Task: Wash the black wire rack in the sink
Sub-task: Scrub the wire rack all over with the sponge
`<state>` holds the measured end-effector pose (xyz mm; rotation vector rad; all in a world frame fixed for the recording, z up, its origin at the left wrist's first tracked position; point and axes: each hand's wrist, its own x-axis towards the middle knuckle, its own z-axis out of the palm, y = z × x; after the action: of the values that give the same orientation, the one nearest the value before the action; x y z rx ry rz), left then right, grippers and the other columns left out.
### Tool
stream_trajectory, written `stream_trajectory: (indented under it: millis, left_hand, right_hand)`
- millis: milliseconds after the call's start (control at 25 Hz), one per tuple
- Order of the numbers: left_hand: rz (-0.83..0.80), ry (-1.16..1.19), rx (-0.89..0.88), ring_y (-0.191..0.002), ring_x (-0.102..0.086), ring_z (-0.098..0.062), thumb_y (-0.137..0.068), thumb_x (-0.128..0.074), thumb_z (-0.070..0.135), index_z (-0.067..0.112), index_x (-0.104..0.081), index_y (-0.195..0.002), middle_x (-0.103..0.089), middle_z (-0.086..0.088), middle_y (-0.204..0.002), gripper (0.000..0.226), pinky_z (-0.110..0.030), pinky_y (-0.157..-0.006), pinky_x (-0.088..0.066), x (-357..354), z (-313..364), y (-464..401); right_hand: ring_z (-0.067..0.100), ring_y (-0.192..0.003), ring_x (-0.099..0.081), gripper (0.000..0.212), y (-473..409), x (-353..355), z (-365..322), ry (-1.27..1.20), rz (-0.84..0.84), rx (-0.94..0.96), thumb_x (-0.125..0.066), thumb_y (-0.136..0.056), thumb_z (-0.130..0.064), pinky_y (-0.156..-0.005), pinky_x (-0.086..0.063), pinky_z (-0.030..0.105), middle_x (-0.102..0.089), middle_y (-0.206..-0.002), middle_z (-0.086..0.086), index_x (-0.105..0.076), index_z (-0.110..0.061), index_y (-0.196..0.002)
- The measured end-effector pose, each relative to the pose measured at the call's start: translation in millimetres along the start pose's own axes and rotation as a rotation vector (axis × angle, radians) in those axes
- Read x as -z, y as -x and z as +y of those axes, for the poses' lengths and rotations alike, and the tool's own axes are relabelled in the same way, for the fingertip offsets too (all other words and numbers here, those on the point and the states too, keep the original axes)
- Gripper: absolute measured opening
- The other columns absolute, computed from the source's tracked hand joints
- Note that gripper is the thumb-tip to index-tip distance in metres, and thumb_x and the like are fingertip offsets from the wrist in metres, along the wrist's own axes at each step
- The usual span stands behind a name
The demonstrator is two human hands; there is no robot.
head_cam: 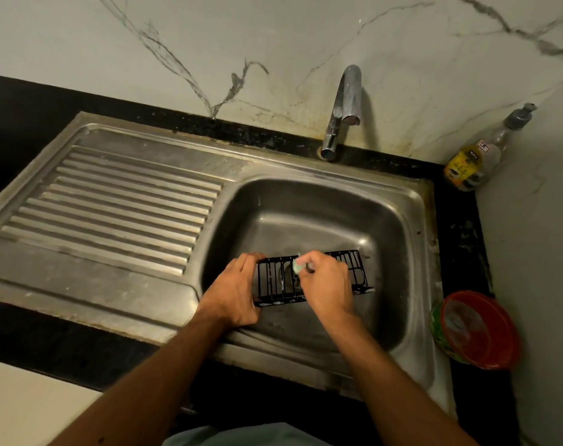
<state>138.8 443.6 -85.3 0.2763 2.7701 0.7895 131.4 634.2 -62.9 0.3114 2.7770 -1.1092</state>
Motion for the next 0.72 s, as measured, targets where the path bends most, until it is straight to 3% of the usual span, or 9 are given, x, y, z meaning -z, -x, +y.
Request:
stream_trajectory:
  millis: [80, 160, 280, 400, 560, 720]
  left_hand:
    - [-0.01, 0.008, 0.01, -0.124, -0.047, -0.013, -0.064, -0.081, 0.029, 0.022, -0.037, -0.146, -0.049, 0.007, -0.135, 0.093, -0.024, -0.112, -0.039, -0.6, 0.4, -0.6]
    - [-0.018, 0.003, -0.01, -0.125, -0.046, -0.012, -0.065, -0.082, 0.03, 0.022, -0.037, -0.147, -0.048, 0.007, -0.135, 0.094, -0.02, -0.111, -0.034, -0.9, -0.3, -2.2]
    - [-0.018, 0.008, -0.026, -0.126, -0.045, -0.013, -0.066, -0.082, 0.03, 0.02, -0.037, -0.148, -0.048, 0.006, -0.136, 0.094, -0.02, -0.114, -0.034, -0.3, -0.4, -1.8]
    - [-0.019, -0.005, -0.044, -0.126, -0.045, -0.014, -0.066, -0.08, 0.031, 0.018, -0.037, -0.149, -0.048, 0.004, -0.138, 0.094, -0.022, -0.115, -0.034, -0.2, 0.0, -0.5]
    - [-0.01, 0.006, -0.026, -0.125, -0.046, -0.013, -0.065, -0.081, 0.03, 0.021, -0.037, -0.147, -0.048, 0.007, -0.137, 0.094, -0.022, -0.113, -0.037, 0.1, -1.5, -1.3]
    - [-0.013, 0.02, -0.02, -0.128, -0.043, -0.012, -0.067, -0.082, 0.03, 0.022, -0.036, -0.149, -0.046, 0.008, -0.14, 0.094, -0.017, -0.111, -0.03, 0.4, -1.2, -1.6]
  right_hand:
    - [0.009, -0.084, -0.066, 0.016, 8.4, 3.0, 6.3, 0.063, -0.058, -0.066, -0.07, -0.088, -0.017, -0.078, -0.059, 0.029, -0.072, -0.096, -0.006, -0.071, -0.032, -0.092]
    - [0.008, -0.083, -0.066, 0.014, 16.5, 8.8, 10.5, 0.067, -0.09, -0.097, -0.073, -0.087, -0.023, -0.075, -0.057, 0.025, -0.073, -0.097, -0.008, -0.071, -0.031, -0.098]
    - [0.005, -0.079, -0.059, 0.012, 10.7, 11.1, 6.5, 0.013, -0.002, -0.072, -0.07, -0.089, -0.02, -0.071, -0.046, 0.018, -0.07, -0.096, -0.009, -0.073, -0.027, -0.099]
    - [0.01, -0.086, -0.065, 0.005, -1.0, 5.9, -1.4, 0.029, 0.068, 0.013, -0.072, -0.089, -0.018, -0.075, -0.051, 0.019, -0.072, -0.103, -0.002, -0.072, -0.022, -0.092]
    - [0.008, -0.086, -0.068, 0.011, 9.2, 5.0, 1.4, 0.052, -0.036, 0.02, -0.068, -0.091, -0.015, -0.076, -0.056, 0.021, -0.074, -0.104, -0.002, -0.068, -0.023, -0.083]
    - [0.003, -0.086, -0.067, 0.011, 13.3, 13.1, 10.1, 0.044, -0.176, -0.011, -0.074, -0.087, -0.016, -0.083, -0.055, 0.022, -0.074, -0.103, -0.008, -0.072, -0.027, -0.084]
